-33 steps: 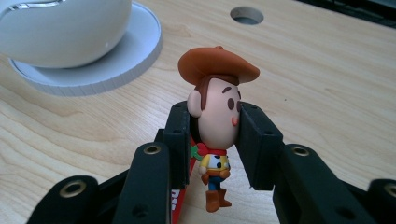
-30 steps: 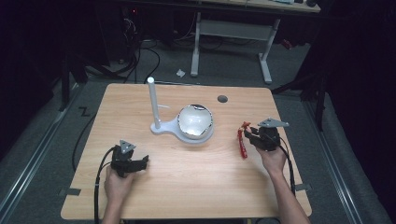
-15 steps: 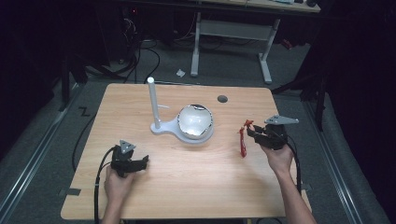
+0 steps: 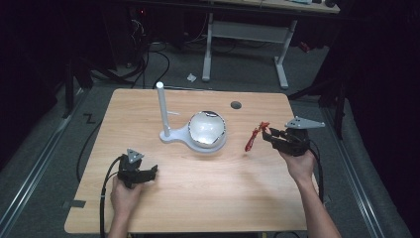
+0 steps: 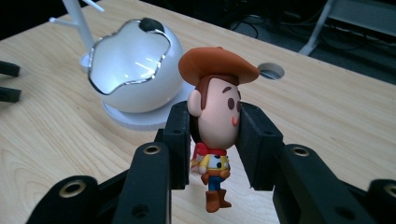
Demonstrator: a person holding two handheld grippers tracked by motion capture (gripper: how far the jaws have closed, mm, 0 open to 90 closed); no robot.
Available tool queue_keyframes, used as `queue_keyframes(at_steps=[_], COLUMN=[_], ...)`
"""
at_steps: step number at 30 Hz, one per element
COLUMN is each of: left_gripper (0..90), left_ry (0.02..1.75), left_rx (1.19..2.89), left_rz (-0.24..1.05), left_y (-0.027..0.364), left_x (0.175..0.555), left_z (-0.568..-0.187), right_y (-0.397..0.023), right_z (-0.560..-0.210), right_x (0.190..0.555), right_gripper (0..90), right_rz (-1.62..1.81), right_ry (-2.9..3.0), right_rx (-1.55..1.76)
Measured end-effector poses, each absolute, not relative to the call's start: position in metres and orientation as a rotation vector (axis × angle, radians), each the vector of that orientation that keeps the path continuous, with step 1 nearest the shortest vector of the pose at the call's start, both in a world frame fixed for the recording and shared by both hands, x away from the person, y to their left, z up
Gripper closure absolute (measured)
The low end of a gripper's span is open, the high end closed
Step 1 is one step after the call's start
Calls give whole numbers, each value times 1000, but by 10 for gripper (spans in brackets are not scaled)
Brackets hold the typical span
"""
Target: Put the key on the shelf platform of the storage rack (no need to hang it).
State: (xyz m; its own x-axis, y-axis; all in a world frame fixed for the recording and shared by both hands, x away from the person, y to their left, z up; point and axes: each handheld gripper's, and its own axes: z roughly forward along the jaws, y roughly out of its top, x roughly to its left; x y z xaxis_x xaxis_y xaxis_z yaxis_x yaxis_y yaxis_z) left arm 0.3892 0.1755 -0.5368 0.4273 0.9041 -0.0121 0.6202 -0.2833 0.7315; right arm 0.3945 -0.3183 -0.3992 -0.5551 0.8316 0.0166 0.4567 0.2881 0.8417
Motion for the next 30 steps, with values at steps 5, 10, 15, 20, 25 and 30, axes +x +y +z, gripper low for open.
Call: queue_keyframes(at_steps=[5, 10, 15, 20, 25, 30], left_gripper=[190, 190, 190, 190, 190, 190], left_ry=[1283, 1283, 1283, 1283, 1283, 1283], left_rx=[2013, 2013, 2014, 2013, 2013, 2013], left_rz=[544, 544, 544, 543, 544, 544], left_y=[176, 175, 176, 176, 176, 176], left_x=[389, 389, 389, 389, 389, 389], left_z=[-537, -537, -537, -537, -537, -537], right_y=[-312, -307, -300, -294, -287, -279], right_z=[-390, -385, -377, -371, -366, -361], right_x=[392, 391, 392, 392, 393, 395], right_gripper=[669, 669, 668, 669, 669, 668], right_rz=[1214, 1236, 1266, 1292, 1305, 1306], right_ry=[2146, 2149, 2165, 2168, 2183, 2197], right_rx=[1110, 1084, 1049, 1031, 1000, 974])
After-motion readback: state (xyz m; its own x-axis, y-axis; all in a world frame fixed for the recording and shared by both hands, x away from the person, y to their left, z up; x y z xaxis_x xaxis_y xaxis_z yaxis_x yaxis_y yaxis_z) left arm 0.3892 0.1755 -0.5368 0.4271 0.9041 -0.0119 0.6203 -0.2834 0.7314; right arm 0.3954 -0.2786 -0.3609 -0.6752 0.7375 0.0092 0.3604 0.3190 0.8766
